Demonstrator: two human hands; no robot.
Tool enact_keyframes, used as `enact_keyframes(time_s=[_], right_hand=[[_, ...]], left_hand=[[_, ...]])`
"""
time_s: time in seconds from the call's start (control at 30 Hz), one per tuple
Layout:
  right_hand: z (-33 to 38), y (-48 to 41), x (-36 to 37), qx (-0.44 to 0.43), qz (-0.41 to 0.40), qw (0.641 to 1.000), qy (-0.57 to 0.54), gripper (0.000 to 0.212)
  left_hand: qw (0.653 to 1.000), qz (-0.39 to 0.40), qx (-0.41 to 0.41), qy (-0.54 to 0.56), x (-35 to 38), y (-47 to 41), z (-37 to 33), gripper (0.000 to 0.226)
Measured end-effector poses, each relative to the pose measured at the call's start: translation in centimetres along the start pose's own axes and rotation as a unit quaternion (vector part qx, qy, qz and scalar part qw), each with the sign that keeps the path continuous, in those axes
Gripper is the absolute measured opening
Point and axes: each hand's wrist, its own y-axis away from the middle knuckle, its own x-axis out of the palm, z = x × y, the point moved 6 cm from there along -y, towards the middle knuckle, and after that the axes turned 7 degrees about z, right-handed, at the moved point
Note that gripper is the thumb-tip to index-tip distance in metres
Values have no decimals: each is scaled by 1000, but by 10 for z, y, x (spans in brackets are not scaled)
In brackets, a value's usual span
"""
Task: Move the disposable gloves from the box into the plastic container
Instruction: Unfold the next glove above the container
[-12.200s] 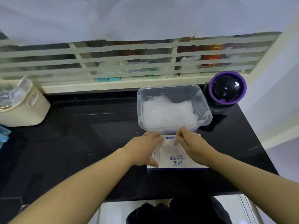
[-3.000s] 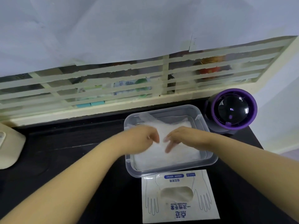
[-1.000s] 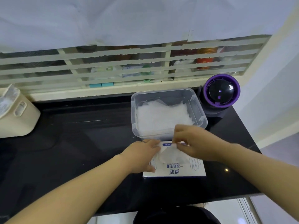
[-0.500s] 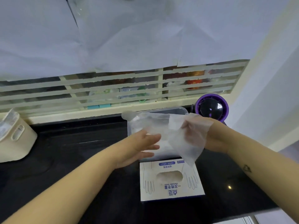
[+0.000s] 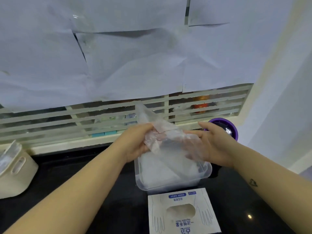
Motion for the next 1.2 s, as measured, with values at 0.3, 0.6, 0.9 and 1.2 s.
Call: enact_keyframes(time_s=[0.3,0.6,0.9,1.2], right_hand=[[50,-7,38,-200,-92,774,593,83],[71,-5,38,-260,-164,879,364,33],[12,-18,22,-113,-175,977,-46,26],[-30,-6,10,-160,-206,964,47,17]], left_hand=[[997,40,-9,62,4,-7,-33,30],[990,17,46,131,-11,-7,-55,19],[966,-77,48,243,-7,-9,-18,52],[993,-107,36,45,-8,-3,12,37]])
